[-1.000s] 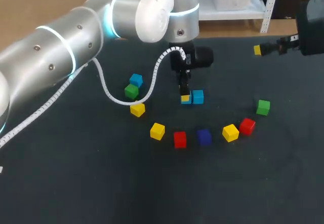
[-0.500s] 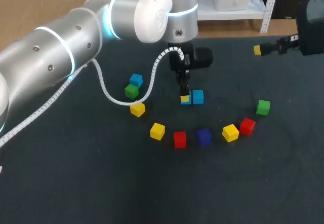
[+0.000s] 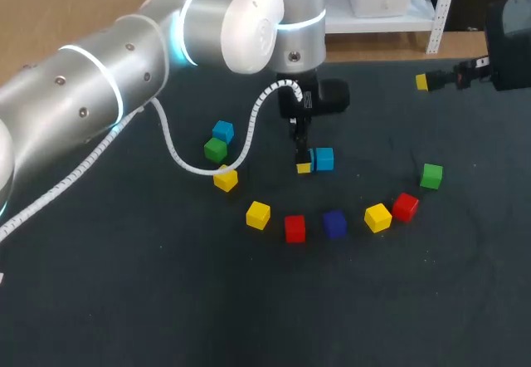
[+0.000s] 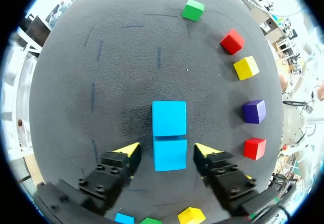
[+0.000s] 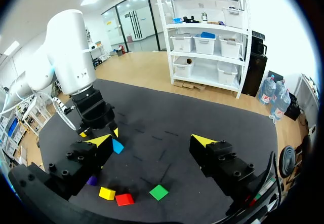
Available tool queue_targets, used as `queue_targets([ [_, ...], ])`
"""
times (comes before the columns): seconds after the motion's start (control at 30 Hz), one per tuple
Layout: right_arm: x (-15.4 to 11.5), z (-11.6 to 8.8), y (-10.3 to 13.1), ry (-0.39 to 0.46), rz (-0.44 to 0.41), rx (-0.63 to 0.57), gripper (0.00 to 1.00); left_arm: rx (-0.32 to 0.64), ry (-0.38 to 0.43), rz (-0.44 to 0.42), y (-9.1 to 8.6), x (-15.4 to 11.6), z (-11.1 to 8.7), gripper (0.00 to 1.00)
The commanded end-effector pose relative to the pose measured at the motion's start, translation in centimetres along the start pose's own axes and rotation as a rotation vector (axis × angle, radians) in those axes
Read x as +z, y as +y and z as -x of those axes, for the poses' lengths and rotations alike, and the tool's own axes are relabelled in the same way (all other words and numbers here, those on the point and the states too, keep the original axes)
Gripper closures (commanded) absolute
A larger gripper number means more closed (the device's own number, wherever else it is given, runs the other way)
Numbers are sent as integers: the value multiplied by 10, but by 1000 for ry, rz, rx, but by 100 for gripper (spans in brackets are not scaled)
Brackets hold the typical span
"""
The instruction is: Place the blue cubes, place green cubes on the blue cubes, place the yellow cubes on the green cubes, then place the red cubes on the yellow cubes, and place purple cube on the red cubes.
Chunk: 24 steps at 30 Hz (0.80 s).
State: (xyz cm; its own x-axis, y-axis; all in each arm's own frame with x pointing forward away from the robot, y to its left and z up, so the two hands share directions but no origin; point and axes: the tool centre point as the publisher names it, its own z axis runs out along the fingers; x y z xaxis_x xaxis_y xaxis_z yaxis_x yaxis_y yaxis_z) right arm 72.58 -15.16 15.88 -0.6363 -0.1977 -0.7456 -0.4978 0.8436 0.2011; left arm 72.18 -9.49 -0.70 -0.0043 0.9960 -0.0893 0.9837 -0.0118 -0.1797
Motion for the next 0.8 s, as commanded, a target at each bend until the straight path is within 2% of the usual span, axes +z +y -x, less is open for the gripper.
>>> queue_targets([
  [0.03, -1, 0, 2, 0, -8, 0, 0, -10, -3, 14, -1, -5, -3, 0],
  [0.17, -1, 0, 2, 0, -8, 0, 0, -57, -7, 39, 4, -18, -13, 0],
  [0.37, -1, 0, 2, 0, -8, 0, 0, -161, -15, 72, 9, -40, -38, 0],
  [0.53, -1, 0, 2, 0, -8, 0, 0, -296, -50, 121, 23, -55, -60, 0],
  [0.7, -1, 0, 2, 0, -8, 0, 0, -466, -105, 126, 41, -67, -80, 0],
  [0.8, -1, 0, 2, 0, -8, 0, 0, -551, -107, 158, 52, -72, -90, 0],
])
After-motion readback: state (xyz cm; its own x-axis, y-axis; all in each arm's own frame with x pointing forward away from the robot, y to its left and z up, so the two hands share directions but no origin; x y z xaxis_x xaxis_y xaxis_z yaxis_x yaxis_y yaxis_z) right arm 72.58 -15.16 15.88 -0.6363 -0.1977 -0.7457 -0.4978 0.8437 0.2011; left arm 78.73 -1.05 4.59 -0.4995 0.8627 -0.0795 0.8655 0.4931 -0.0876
